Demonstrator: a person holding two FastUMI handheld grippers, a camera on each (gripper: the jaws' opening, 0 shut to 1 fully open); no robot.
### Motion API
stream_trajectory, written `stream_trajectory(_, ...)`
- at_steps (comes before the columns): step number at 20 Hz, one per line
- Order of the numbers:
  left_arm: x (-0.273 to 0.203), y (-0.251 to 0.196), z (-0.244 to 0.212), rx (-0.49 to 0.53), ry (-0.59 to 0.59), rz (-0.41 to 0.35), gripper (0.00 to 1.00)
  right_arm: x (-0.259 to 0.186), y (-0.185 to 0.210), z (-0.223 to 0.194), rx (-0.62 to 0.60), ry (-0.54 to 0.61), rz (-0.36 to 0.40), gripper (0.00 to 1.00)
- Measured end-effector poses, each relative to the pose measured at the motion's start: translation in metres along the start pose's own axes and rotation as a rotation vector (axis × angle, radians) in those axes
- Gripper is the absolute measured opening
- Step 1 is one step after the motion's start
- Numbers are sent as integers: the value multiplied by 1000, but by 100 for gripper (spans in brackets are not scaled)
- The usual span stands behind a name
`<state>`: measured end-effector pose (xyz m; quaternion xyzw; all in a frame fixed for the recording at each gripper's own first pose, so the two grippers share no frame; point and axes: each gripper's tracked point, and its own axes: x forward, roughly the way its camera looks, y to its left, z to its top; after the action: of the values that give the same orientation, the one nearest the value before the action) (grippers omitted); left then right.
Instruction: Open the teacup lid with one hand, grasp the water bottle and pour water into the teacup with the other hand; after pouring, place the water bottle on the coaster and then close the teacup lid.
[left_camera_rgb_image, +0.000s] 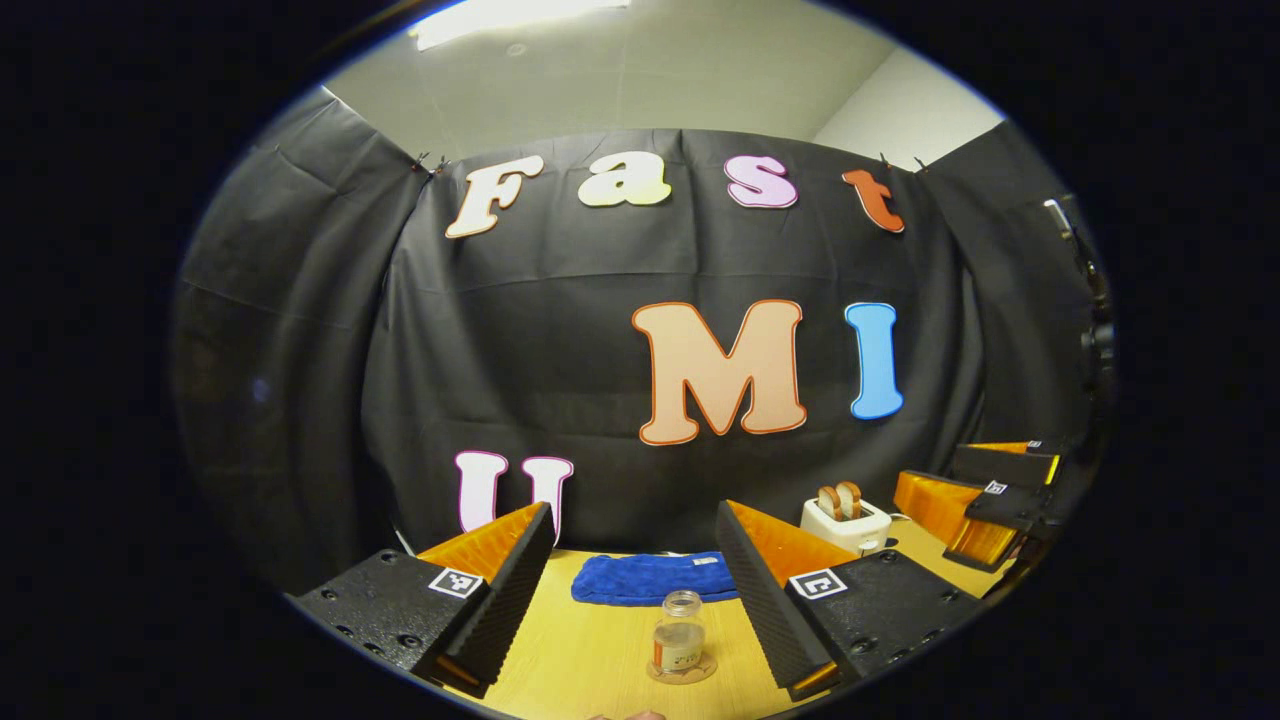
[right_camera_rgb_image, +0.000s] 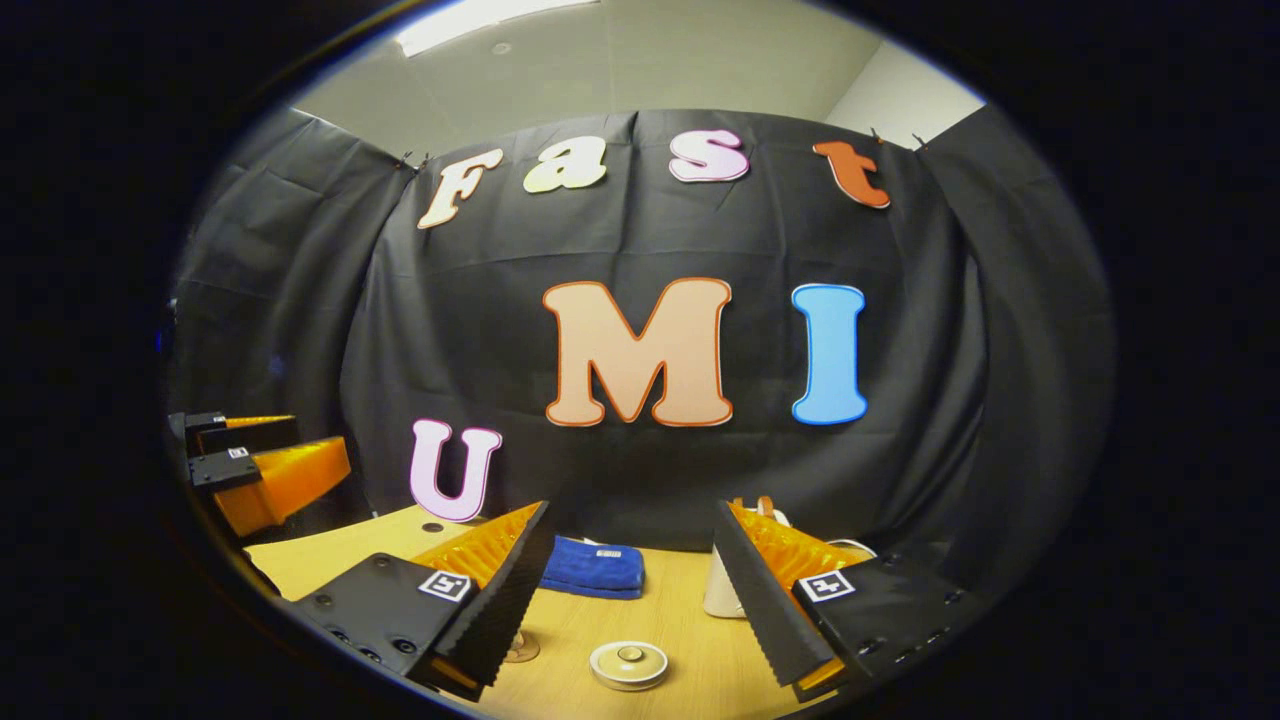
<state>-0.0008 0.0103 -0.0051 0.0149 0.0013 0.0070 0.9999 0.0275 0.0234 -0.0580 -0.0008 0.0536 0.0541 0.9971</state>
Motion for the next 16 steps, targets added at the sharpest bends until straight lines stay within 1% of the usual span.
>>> stream_trajectory(2,-2,5,-1,6,4,12,94,9,-2,-18,-7,29,4,99)
stream_trajectory(3,-3,7,-2,10,8,17,92,14,-3,-27,-16,44,6,99)
stream_trajectory(5,-6,12,-2,19,12,33,92,23,1,-50,-26,85,31,100)
stream_trajectory(12,-15,31,-6,43,32,91,92,52,-2,-120,-57,216,51,100)
stream_trajectory(15,-19,39,-6,55,37,113,92,58,-3,-151,-93,272,59,100)
stream_trajectory(16,-21,41,-8,57,40,120,95,59,0,-161,-101,292,67,100)
